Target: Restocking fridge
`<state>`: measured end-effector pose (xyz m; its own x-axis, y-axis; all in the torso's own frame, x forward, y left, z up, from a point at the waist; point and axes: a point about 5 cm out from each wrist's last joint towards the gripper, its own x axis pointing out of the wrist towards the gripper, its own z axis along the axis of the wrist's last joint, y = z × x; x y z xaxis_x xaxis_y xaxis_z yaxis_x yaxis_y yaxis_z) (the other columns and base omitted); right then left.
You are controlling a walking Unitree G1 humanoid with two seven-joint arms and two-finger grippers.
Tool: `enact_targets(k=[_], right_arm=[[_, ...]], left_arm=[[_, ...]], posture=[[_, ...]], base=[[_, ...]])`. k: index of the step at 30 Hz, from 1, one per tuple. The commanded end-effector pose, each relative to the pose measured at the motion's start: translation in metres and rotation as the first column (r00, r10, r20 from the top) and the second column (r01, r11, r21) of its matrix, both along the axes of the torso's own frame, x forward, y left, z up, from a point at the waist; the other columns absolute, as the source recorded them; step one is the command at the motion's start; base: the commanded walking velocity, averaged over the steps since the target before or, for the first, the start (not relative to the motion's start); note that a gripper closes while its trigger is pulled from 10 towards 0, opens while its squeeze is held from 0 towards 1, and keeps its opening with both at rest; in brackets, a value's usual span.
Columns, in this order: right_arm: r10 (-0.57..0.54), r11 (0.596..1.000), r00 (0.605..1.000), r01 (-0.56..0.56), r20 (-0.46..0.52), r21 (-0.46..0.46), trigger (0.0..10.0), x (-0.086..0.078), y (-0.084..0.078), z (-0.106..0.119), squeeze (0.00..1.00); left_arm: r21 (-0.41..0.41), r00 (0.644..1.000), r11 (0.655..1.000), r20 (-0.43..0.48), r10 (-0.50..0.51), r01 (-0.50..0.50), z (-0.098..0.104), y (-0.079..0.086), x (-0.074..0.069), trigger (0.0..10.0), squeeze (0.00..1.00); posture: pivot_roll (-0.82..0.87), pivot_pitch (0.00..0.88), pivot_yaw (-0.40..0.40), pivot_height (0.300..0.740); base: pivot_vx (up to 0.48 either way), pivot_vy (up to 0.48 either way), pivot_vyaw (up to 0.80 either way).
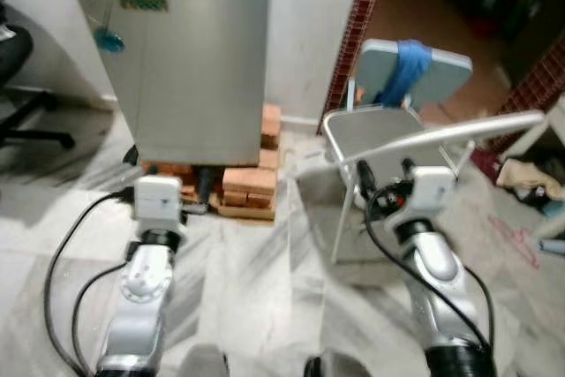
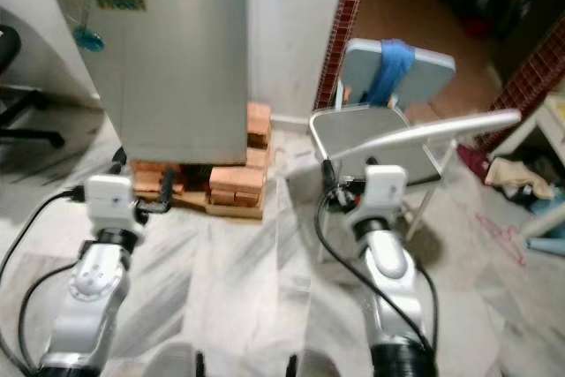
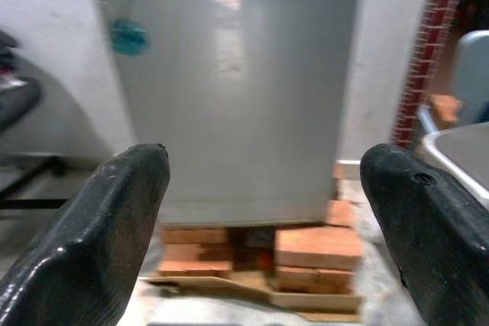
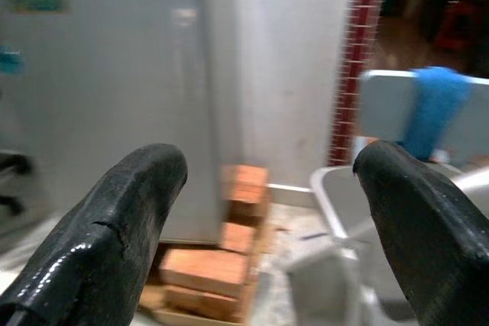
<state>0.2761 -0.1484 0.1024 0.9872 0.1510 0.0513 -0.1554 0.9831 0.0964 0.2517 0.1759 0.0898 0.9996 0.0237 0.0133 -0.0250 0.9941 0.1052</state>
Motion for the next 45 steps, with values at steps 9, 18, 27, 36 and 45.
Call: enact_targets(k=[9,18,27,36,45], right_arm=[[-0.026,0.999,1.0,0.026,0.002,-0.018,10.0,-0.0015,-0.0116,-0.0004,0.0],[-0.008,1.0,1.0,0.008,0.003,-0.025,10.0,-0.0006,-0.0081,-0.0006,0.0],[-0.02,1.0,1.0,0.02,-0.004,-0.021,10.0,-0.0021,-0.007,-0.0026,0.0],[-0.008,1.0,1.0,0.008,-0.007,-0.028,10.0,-0.0004,-0.0057,-0.0028,0.0],[-0.003,0.999,1.0,0.003,0.002,-0.035,10.0,0.0053,-0.004,-0.0007,0.0]], left_arm=[[-0.022,0.999,0.999,0.004,-0.046,0.046,0.0,-0.0075,0.0043,10.0,0.0],[-0.035,0.998,0.998,-0.002,-0.056,0.056,-0.0001,-0.0091,0.008,10.0,0.0],[-0.042,0.998,0.997,-0.002,-0.058,0.058,0.0,-0.0111,0.0075,10.0,0.0],[-0.038,0.998,0.997,0.009,-0.059,0.06,0.0018,-0.0113,0.0083,10.0,0.0],[-0.04,0.998,0.997,0.013,-0.06,0.061,0.0012,-0.0125,0.0063,10.0,0.0]], posture=[[0.06,0.044,-0.036,0.74],[0.05,0.039,-0.033,0.74],[0.05,0.046,-0.03,0.74],[0.05,0.053,-0.033,0.74],[0.06,0.053,-0.04,0.74]], base=[[0.0,0.48,-0.73],[0.0,0.48,-0.06],[0.0,0.48,0.0],[0.0,0.48,-0.39],[0.0,0.48,-0.74]])
